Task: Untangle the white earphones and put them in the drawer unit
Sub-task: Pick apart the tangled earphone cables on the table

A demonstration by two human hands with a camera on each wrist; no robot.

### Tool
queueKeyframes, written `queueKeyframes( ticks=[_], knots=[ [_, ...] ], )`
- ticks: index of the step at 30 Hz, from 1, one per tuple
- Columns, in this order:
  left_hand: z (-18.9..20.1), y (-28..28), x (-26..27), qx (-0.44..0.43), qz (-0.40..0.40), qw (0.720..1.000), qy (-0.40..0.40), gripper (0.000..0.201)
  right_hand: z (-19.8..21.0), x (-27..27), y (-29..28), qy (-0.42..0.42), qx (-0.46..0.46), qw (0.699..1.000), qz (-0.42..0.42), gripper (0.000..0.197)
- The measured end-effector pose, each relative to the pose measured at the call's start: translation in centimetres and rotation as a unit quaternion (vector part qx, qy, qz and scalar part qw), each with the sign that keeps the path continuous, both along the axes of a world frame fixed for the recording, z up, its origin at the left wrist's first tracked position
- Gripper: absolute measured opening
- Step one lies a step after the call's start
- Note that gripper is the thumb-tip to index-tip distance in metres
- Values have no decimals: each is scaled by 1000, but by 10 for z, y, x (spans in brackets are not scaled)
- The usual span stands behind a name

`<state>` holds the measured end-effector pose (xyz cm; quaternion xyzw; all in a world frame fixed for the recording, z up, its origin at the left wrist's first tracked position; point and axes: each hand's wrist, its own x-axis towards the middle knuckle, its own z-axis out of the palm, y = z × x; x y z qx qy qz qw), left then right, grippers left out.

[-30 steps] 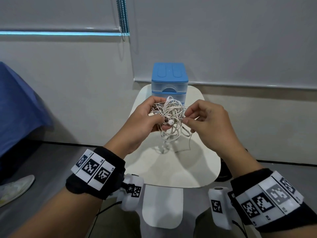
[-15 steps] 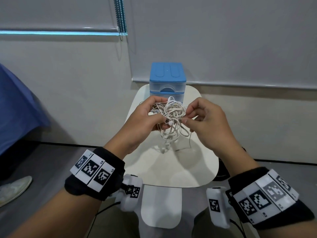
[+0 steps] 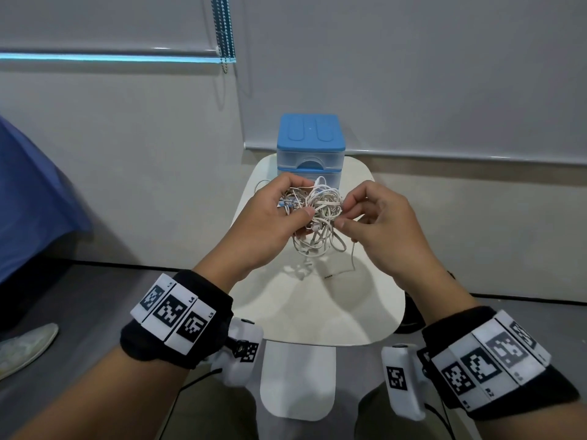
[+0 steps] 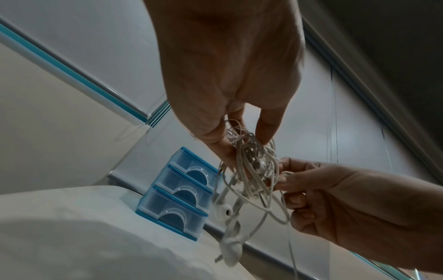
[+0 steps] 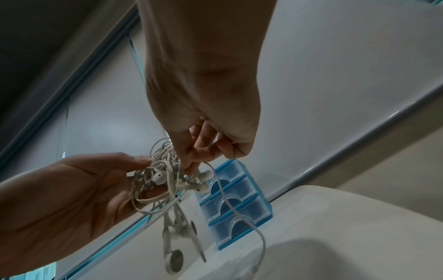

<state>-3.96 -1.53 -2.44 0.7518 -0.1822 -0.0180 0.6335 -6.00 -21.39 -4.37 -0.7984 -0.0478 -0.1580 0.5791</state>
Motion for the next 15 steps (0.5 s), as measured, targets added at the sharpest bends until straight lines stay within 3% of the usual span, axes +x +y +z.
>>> queueKeyframes(
  ticks=[3,6,9,11,15],
  knots=[
    [0,2,2,18,4,1000,-4,26,6,-3,0,-13,-50,998,-23,24],
    [-2,4,5,49,3,999,-21,26,24,-9,3,-109,-124,985,-58,17],
    [-1,2,5,85,-3,996,-39,27,41,-5,13,-182,-210,961,-3,17],
    [-1,0,3,107,-11,993,-48,25,46,2,18,-154,-285,945,39,17],
    [1,-3,2,150,0,988,-45,20,52,9,19,-82,-435,896,34,12]
  ],
)
